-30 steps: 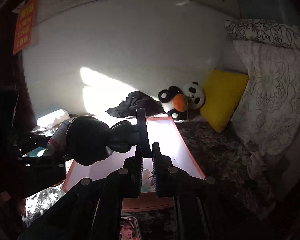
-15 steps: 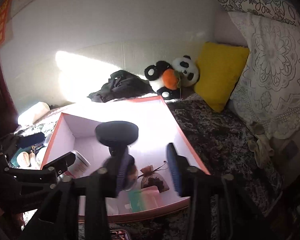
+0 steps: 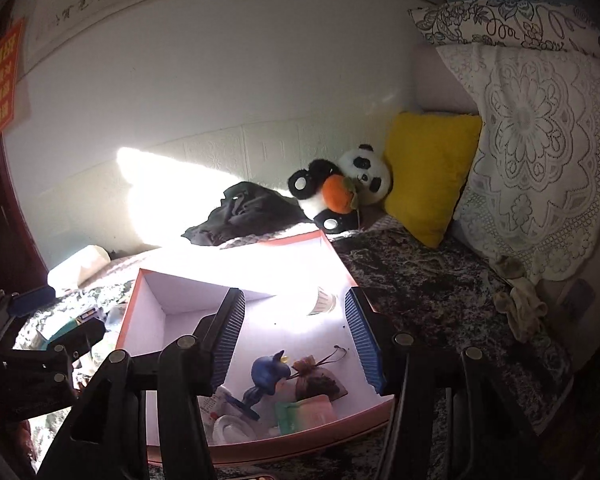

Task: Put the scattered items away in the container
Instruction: 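Open both tools to drop the bottle and figurine into the box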

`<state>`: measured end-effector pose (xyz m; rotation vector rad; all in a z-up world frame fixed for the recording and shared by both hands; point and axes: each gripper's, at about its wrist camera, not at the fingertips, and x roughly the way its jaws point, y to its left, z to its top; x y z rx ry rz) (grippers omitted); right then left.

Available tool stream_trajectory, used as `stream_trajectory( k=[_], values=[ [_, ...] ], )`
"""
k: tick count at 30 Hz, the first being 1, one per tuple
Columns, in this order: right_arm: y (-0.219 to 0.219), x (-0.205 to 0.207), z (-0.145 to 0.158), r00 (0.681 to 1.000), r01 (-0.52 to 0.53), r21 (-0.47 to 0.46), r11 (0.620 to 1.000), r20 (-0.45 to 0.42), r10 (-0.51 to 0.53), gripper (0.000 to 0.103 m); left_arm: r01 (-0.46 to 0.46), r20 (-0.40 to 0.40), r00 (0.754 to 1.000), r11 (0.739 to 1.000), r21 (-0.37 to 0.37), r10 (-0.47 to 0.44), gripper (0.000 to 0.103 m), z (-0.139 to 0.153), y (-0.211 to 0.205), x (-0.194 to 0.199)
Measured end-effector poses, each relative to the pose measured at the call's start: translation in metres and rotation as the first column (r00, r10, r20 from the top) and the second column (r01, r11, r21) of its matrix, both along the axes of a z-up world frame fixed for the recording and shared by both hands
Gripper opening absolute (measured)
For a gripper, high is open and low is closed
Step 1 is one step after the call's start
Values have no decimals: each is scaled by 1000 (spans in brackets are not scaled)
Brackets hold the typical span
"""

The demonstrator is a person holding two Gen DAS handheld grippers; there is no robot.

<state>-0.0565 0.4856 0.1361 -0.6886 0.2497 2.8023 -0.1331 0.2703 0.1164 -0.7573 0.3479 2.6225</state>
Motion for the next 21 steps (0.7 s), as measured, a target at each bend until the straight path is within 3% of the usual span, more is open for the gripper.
stream_trajectory(
  k=[6,15,21],
  values=[
    [-28,22,21,996,-47,-11,999,-73,46,56,-87,-19,996,996,11,87,92,8,-64,19],
    [-95,40,48,975,-142,48,989,-164,148,57,-207,9,978,978,-24,207,93,-17,-161,37],
    [-156,21,29,960,-255,72,964,-97,261,58,-309,70,948,951,-17,310,93,-49,-222,28]
  ],
)
